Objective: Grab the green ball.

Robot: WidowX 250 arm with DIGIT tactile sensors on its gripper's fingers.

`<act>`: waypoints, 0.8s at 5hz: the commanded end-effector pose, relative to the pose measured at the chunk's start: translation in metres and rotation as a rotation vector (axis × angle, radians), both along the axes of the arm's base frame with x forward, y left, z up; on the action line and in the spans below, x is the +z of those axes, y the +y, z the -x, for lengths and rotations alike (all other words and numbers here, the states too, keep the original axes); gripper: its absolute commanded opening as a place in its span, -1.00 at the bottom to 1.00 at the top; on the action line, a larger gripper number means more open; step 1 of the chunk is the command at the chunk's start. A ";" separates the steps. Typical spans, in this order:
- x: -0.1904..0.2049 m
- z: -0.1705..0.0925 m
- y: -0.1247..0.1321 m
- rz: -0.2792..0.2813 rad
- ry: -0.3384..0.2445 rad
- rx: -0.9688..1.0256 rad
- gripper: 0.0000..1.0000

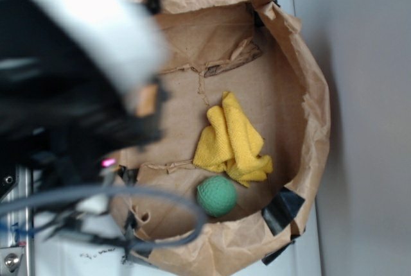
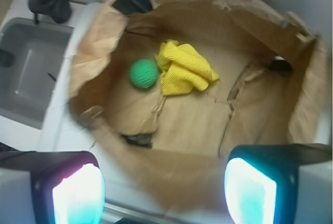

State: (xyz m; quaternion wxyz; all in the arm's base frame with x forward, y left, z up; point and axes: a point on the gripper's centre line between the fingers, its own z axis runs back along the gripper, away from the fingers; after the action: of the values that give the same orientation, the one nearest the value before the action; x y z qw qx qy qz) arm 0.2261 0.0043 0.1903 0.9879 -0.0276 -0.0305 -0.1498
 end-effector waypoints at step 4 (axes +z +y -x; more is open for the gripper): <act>-0.083 -0.053 -0.041 -0.103 -0.150 -0.887 1.00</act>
State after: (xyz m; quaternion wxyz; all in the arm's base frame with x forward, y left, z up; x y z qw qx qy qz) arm 0.2808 -0.0220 0.0928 0.8312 0.0093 -0.0589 -0.5527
